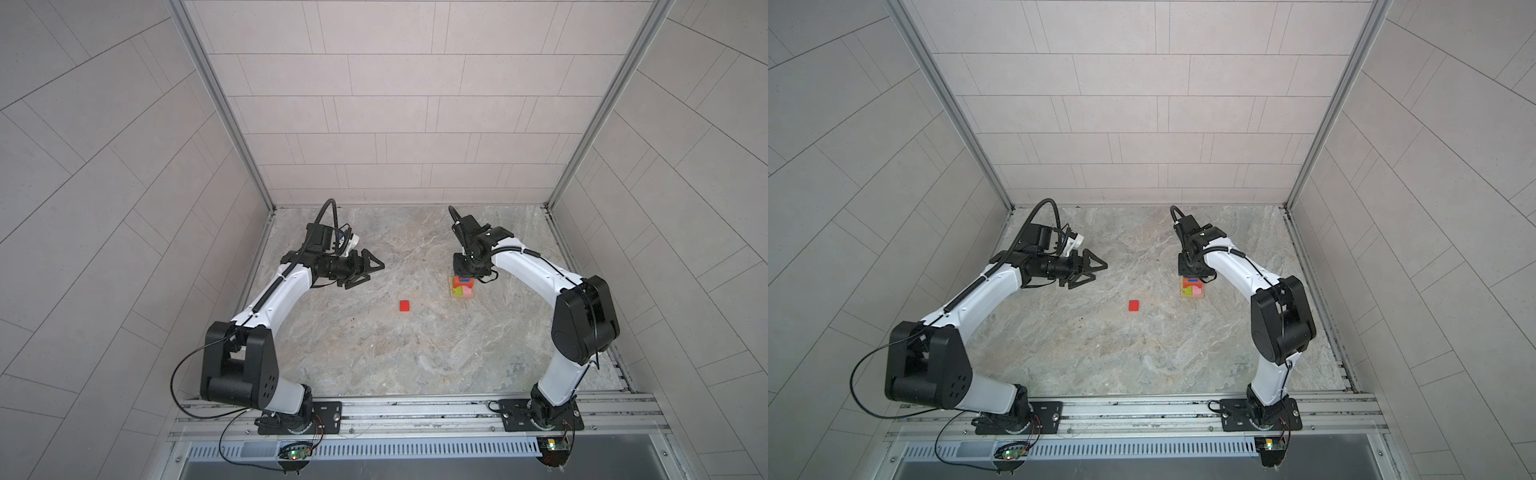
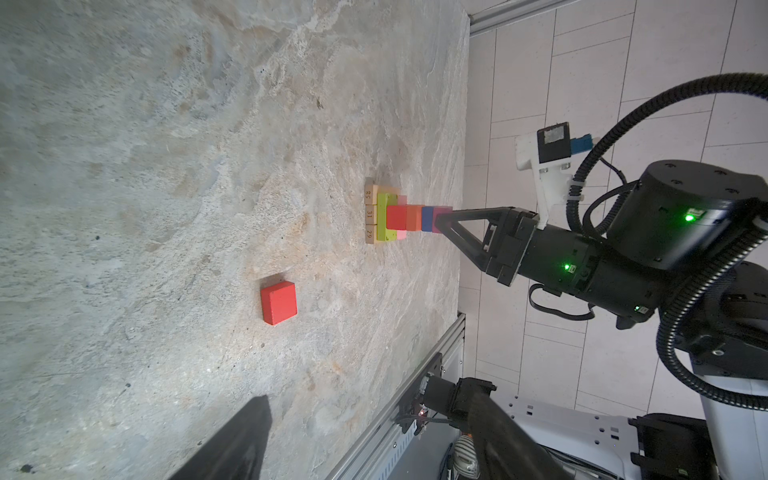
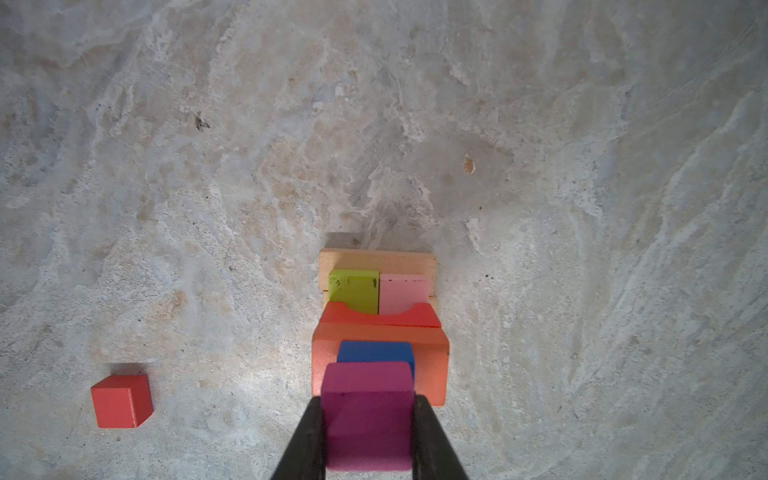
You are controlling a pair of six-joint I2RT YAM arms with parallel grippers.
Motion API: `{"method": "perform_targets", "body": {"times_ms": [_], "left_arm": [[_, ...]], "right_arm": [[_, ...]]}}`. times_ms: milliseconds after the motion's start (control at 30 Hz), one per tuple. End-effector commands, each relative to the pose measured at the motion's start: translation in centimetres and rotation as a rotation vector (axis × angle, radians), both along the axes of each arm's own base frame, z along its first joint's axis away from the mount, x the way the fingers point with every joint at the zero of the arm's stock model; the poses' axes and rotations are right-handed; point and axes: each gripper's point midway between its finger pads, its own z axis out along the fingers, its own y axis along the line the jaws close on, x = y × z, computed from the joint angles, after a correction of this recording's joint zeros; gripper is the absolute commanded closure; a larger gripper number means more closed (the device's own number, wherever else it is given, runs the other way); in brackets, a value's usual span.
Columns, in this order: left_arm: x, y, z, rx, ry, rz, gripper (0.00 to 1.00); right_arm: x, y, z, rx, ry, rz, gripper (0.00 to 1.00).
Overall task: Build the wood block tower
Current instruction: 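Lower the magenta cube onto the blue cube and open the right gripper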
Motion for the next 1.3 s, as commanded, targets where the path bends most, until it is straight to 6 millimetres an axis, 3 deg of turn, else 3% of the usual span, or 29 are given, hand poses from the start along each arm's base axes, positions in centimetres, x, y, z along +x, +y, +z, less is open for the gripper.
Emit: {"method": "perform_targets", "body": {"times_ms": [0,933,1133,1267], "left_arm": [[0.0,0.1,0.3,-0.013,-0.013,-0.003,0.18],[0.0,0.1,0.2,-0.013,-0.012,-0.003,0.18],[0.0,0.1,0.2,-0.014,-0.011,-0.002,0.18],[0.0,0.0,0.3,-0.013,-0.014,-0.004,0.18]], "right_arm": [[-0.3,-0.9,0.1,-0.015,-0.003,-0.032,0.73],[-0.2,-0.7,0.5,-0.009,-0.012,-0.017,0.63],[0.0,-0.5,1.0,-0.003,-0.022,0.001,0.56],[0.1,-0.1,1.8,0.012,-0.041,0.024,0.47]]}}
